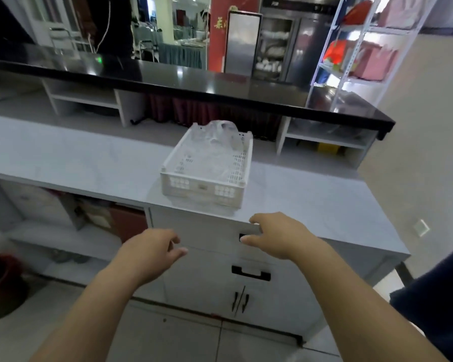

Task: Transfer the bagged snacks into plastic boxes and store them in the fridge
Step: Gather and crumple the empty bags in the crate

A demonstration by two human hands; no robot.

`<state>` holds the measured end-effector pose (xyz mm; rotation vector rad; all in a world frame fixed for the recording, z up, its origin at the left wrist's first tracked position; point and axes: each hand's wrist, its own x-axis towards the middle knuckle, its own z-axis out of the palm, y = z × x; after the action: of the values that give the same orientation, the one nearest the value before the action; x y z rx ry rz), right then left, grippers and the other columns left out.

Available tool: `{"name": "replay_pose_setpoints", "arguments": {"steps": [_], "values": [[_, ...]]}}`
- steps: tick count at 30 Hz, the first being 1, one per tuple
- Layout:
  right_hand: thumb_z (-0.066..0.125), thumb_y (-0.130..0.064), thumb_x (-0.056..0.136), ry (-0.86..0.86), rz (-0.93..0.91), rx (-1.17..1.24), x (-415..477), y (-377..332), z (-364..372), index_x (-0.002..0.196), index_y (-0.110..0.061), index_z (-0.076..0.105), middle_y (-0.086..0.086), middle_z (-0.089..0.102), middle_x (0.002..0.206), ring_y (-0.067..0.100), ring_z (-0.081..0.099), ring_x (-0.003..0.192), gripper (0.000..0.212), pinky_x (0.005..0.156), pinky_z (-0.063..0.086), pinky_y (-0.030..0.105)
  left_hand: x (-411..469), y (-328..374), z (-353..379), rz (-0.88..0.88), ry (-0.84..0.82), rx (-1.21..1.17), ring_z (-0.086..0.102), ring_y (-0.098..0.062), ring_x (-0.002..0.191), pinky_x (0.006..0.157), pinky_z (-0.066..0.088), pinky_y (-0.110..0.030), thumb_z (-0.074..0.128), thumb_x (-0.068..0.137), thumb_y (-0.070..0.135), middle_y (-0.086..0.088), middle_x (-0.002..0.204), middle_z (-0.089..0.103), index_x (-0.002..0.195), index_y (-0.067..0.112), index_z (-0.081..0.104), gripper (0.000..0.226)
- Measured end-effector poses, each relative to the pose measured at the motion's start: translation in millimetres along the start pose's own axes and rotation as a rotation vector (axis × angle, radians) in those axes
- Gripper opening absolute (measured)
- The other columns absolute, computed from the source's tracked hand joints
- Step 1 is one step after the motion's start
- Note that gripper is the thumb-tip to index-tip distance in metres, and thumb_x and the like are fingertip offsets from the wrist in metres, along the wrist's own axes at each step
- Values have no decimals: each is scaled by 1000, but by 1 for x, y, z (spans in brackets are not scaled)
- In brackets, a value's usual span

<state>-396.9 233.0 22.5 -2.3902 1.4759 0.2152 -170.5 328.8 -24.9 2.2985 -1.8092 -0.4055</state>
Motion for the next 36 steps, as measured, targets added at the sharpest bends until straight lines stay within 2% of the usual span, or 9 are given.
{"name": "replay_pose_setpoints", "arguments": {"steps": [6, 14, 18, 20, 24, 26, 30, 33, 36], "values": [[50, -52, 90, 201, -40, 69, 66, -31, -9, 133, -27, 47, -4, 58, 128, 19, 56, 113, 50, 91, 48, 37, 42, -44, -12, -17, 23, -37, 57, -9, 86, 67, 42, -25, 53, 86, 53, 14, 89, 61, 108, 27, 63, 36], [58, -43, 90, 470, -154, 145, 178, -27, -28, 144, -21, 33, 0, 40, 146, 22, 37, 132, 63, 102, 39, 35, 131, -61, -41, -21, 75, -106, 59, -4, 85, 79, 50, -27, 56, 85, 50, 18, 89, 62, 104, 31, 64, 28], [64, -52, 82, 343, -199, 166, 239, -24, -38, 149, -31, 12, 2, 15, 157, 23, 23, 141, 88, 110, 34, 41, 185, -65, -57, -30, 108, -113, 59, -4, 83, 76, 49, -26, 55, 87, 50, 17, 94, 66, 102, 31, 64, 27], [68, -54, 77, 193, -199, 144, 264, -25, -42, 148, -41, 7, -1, 7, 158, 24, 32, 137, 94, 106, 39, 41, 210, -64, -65, -30, 100, -120, 59, -4, 85, 77, 49, -26, 55, 87, 49, 17, 94, 65, 103, 31, 63, 25], [74, -42, 77, 90, -241, 19, 307, -20, -53, 125, -35, 55, -1, 59, 124, 19, 58, 104, 52, 86, 50, 34, 259, -59, -74, -20, 109, -145, 60, -2, 85, 76, 50, -26, 56, 87, 49, 19, 92, 64, 100, 33, 64, 22], [75, -35, 78, 157, -307, 88, 327, -14, -61, 111, -28, 66, -3, 65, 106, 17, 60, 95, 34, 82, 50, 31, 282, -58, -76, -16, 109, -154, 60, -2, 84, 76, 51, -25, 57, 87, 48, 18, 90, 65, 97, 34, 65, 19], [81, -13, 65, 617, -588, 96, 361, 2, -83, 83, -16, 71, 4, 60, 83, 25, 51, 78, 22, 62, 46, 36, 321, -55, -79, 3, 99, -175, 60, -2, 82, 77, 52, -27, 56, 87, 47, 19, 87, 64, 92, 34, 65, 16], [86, -31, 61, 719, -506, -67, 388, 5, -100, 84, -24, 64, 10, 51, 117, 28, 31, 107, 32, 85, 42, 47, 346, -52, -84, 19, 124, -177, 59, -1, 82, 76, 50, -25, 56, 87, 47, 18, 87, 64, 92, 33, 64, 17], [73, -51, 72, 377, -297, -121, 417, 7, -112, 100, -33, 43, 0, 1, 155, 29, -1, 139, 44, 111, 14, 51, 365, -47, -85, 38, 140, -189, 58, 0, 82, 77, 51, -26, 56, 88, 46, 19, 86, 62, 92, 33, 64, 16]]}}
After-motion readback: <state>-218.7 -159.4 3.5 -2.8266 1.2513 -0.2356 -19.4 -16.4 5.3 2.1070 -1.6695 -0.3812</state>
